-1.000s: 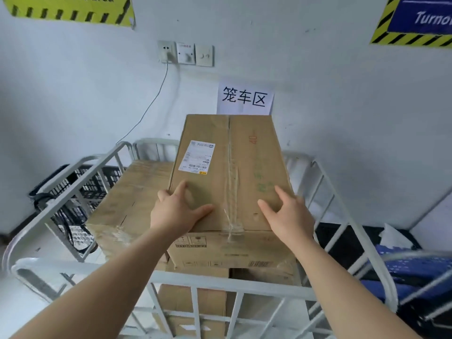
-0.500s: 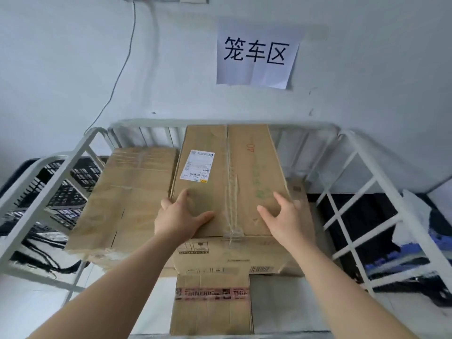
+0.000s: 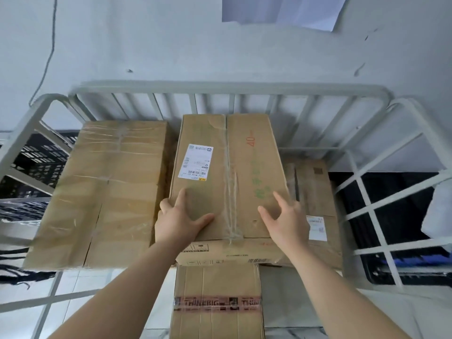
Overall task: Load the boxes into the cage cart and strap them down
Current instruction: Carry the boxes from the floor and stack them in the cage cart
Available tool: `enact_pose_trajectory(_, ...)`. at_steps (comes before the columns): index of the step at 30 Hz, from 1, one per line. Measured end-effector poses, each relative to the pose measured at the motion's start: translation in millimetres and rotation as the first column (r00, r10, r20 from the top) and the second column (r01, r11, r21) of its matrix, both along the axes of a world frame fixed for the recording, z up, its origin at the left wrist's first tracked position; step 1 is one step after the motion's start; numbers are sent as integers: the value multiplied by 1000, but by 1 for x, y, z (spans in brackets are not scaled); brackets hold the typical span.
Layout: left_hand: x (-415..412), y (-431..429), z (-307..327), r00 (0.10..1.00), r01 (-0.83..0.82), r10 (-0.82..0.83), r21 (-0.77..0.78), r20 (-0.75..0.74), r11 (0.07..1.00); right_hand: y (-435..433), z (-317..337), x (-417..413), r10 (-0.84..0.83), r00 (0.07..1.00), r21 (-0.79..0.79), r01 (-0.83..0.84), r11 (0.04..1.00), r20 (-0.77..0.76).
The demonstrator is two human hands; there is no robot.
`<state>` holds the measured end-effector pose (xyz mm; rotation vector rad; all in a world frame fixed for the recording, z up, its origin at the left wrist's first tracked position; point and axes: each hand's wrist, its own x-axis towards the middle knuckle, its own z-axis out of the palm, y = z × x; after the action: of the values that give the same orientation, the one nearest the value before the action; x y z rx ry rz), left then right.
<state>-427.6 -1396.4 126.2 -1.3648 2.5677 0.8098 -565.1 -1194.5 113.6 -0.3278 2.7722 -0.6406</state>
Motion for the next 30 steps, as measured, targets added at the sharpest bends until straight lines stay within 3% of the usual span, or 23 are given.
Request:
enact_pose_trajectory(13, -9, -31, -119, 998, -58, 58, 15, 37, 998, -34, -124, -12, 44, 999, -47, -44, 998, 15)
enact_pose_trajectory(21, 3, -28, -179, 995, -62, 52, 115, 90, 991, -28, -177, -2, 108, 992, -34, -106, 994, 64)
enact_pose_trajectory(30, 14, -23, -202, 970, -52, 17, 140, 243, 989, -22, -191, 4, 176, 971, 116, -196, 974, 159)
